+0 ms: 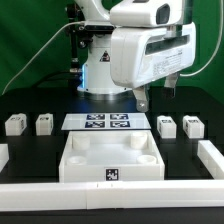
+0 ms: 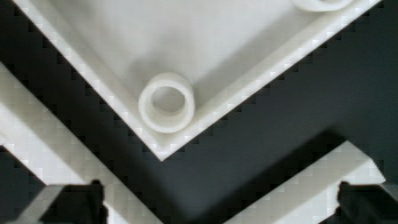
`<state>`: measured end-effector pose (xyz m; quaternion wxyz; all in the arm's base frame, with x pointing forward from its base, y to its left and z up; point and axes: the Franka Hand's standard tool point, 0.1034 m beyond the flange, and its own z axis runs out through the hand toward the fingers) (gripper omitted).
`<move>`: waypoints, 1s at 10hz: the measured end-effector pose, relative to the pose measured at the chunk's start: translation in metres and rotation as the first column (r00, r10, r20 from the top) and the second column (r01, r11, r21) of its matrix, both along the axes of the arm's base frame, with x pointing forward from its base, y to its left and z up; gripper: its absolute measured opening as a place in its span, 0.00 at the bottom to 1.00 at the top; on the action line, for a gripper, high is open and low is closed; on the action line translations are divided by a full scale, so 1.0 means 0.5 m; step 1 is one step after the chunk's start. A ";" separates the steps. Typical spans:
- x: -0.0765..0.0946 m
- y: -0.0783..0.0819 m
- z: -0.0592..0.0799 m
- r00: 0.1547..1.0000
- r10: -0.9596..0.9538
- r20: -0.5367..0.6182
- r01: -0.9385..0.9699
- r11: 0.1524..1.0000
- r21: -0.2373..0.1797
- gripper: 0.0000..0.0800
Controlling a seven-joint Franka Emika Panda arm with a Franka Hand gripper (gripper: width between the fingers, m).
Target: Assemble one leg
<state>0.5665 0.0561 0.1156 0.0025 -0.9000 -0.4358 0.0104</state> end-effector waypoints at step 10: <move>-0.012 -0.003 -0.008 1.000 0.022 0.000 -0.022 1.000 0.001 0.81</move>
Offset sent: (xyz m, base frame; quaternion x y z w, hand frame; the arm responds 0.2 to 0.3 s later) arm 0.0000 0.0000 0.0000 0.0000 0.0000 0.0000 1.0000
